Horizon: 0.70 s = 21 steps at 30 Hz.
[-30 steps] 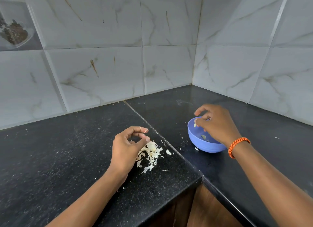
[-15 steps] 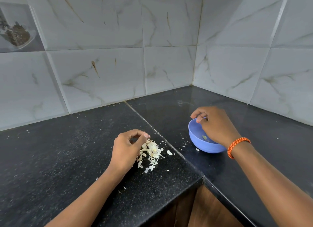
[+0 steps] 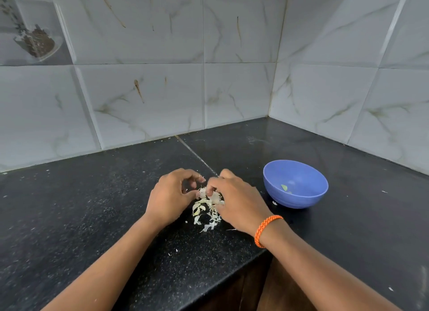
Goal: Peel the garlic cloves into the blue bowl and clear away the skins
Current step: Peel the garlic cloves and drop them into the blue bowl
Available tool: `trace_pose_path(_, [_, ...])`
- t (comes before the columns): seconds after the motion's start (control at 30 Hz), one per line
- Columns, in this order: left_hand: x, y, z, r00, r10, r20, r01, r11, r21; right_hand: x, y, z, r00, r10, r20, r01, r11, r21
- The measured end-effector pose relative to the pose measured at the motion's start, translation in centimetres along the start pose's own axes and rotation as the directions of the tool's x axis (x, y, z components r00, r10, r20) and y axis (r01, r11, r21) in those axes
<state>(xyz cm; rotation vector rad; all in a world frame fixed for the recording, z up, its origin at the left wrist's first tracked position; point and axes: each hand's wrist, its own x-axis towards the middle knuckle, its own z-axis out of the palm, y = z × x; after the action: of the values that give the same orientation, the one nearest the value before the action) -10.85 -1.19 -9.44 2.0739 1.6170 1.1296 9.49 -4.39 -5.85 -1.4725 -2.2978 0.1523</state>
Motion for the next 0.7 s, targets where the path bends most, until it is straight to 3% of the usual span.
trace_pose_path(0.4, [-0.3,-0.4,0.6,0.988,-0.048,-0.145,0.044,0.999,-0.031,1.5,-1.7,2.5,1.000,0.008,0.020,-0.009,0.999,0.036])
trace_pose_path(0.53, [-0.5,0.0,0.7,0.988,-0.019,-0.155,0.009,0.998,-0.069,1.4,-0.7,1.7,0.998,-0.047,-0.037,0.049,0.996,0.068])
trace_pose_path(0.7, [-1.0,0.6,0.9,0.994,0.047,-0.094,-0.063,0.982,-0.177,1.4,1.7,1.4,0.982,0.062,-0.177,-0.017,0.969,0.245])
